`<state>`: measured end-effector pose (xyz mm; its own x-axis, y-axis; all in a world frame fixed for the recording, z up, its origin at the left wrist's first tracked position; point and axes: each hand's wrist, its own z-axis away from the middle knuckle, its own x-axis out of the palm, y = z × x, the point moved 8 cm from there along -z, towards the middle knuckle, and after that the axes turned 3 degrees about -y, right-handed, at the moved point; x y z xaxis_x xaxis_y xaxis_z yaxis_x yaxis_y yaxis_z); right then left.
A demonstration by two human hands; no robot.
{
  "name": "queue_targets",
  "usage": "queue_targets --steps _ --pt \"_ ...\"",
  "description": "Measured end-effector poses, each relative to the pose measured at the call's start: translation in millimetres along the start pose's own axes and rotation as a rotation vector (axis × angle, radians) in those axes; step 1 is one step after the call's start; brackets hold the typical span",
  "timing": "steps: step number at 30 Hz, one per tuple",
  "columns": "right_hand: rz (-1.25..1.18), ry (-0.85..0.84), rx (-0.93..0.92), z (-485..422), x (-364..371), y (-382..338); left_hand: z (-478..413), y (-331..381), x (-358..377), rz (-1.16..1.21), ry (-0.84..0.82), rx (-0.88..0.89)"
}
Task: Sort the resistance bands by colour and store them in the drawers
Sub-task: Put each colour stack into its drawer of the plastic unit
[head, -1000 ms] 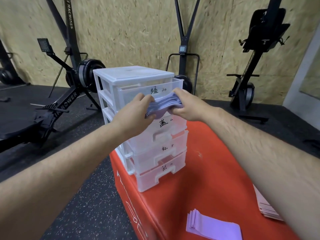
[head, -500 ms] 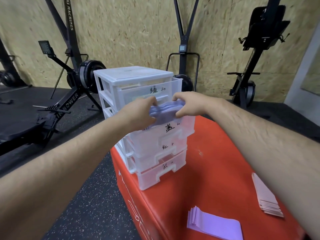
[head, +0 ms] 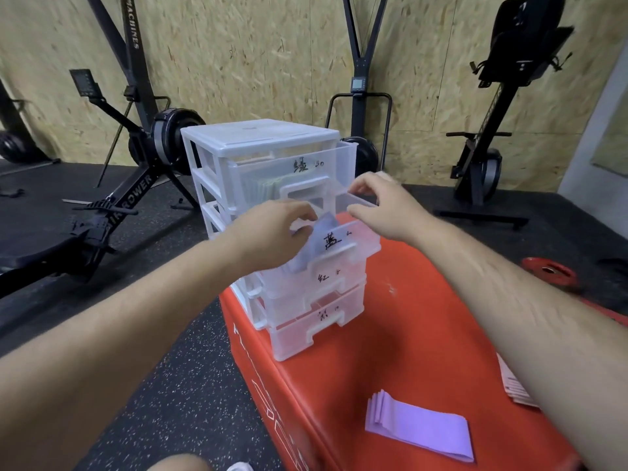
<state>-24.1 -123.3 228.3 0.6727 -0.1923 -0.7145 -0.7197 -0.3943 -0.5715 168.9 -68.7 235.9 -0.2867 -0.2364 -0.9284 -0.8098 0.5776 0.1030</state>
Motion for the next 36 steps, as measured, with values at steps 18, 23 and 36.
queue_targets --steps 18,23,36 --pt "0.258 -0.192 0.042 51.9 89.0 12.0 29.6 -10.5 52.5 -0.668 0.145 0.069" --pt "0.307 -0.166 -0.005 110.0 80.6 15.4 46.7 34.5 84.7 -0.348 0.162 0.118" --pt "0.448 -0.176 0.374 269.8 7.9 155.8 13.6 193.5 244.0 -0.036 -0.232 0.211"
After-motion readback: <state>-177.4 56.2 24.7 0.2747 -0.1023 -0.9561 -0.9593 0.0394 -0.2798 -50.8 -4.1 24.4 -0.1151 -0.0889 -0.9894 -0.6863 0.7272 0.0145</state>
